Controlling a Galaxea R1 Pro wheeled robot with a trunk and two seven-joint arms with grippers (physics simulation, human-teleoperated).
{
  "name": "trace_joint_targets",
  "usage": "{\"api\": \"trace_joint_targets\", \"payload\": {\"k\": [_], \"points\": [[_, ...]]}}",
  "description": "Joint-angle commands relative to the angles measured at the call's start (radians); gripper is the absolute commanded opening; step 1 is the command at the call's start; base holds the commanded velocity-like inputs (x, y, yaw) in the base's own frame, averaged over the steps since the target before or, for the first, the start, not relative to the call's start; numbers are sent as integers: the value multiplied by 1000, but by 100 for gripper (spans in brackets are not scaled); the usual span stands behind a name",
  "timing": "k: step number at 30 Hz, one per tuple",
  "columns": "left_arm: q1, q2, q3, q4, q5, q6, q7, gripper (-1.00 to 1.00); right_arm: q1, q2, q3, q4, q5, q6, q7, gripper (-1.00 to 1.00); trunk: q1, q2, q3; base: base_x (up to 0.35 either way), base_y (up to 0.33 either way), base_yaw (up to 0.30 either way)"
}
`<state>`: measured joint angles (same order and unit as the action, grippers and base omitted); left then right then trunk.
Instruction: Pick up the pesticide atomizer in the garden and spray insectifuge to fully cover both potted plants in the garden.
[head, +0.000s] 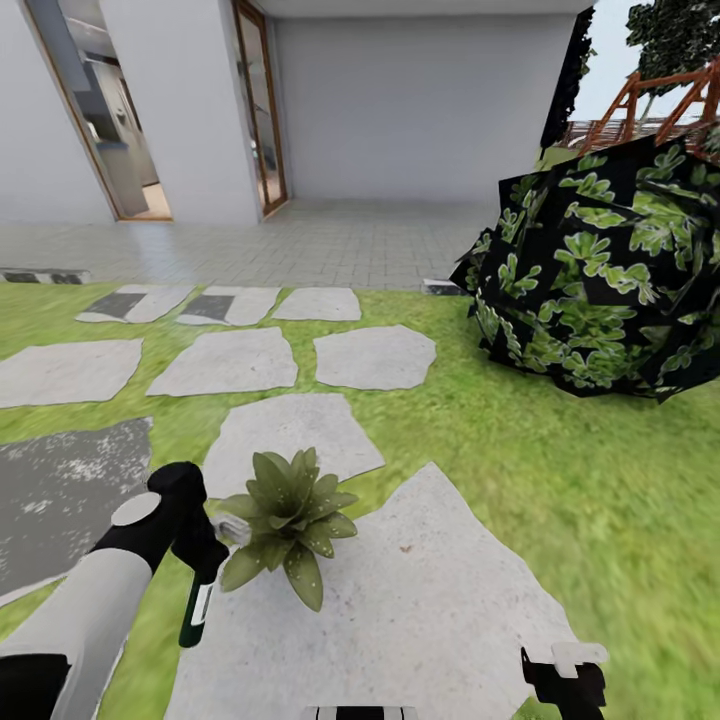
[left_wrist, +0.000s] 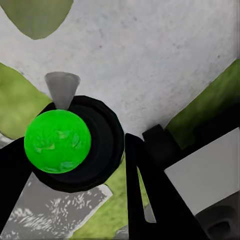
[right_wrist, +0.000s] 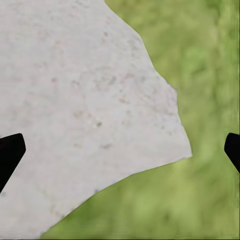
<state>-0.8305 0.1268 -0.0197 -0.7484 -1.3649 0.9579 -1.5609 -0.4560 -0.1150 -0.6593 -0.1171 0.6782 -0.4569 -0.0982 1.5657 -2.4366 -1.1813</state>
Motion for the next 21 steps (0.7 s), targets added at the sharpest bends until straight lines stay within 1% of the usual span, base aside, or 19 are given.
{"api": "trace_joint_targets", "payload": {"k": [1, 3, 7, 10, 15, 18, 21], "points": [[22, 2, -2, -5, -8, 10, -10, -100, -1, 0, -5, 2, 11, -3, -6, 100, 0, 0, -1, 0, 0, -286], [46, 3, -2, -7, -8, 10, -10, -100, -1, 0, -5, 2, 11, -3, -6, 100, 0, 0, -1, -16, 0, -258], [58, -3, 0, -8, -7, 11, 13, -100, -1, 0, -5, 2, 11, -3, -6, 100, 0, 0, -1, -160, 115, -76], [59, -2, 1, -9, -7, 12, 18, -100, -1, 0, -5, 2, 11, -3, -6, 100, 0, 0, -1, -221, 232, -10], [59, -3, 3, -9, -5, 13, 19, -100, -1, 0, -5, 2, 11, -3, -6, 100, 0, 0, -1, -37, 321, -9], [59, -7, 2, -9, -5, 13, 19, -100, -1, 0, -5, 2, 11, -3, -6, 100, 0, 0, -1, 47, 274, -227], [60, -11, 1, -9, -5, 13, 19, -100, -1, 0, -5, 2, 11, -3, -6, 100, 0, 0, -1, 12, 67, -287]]}}
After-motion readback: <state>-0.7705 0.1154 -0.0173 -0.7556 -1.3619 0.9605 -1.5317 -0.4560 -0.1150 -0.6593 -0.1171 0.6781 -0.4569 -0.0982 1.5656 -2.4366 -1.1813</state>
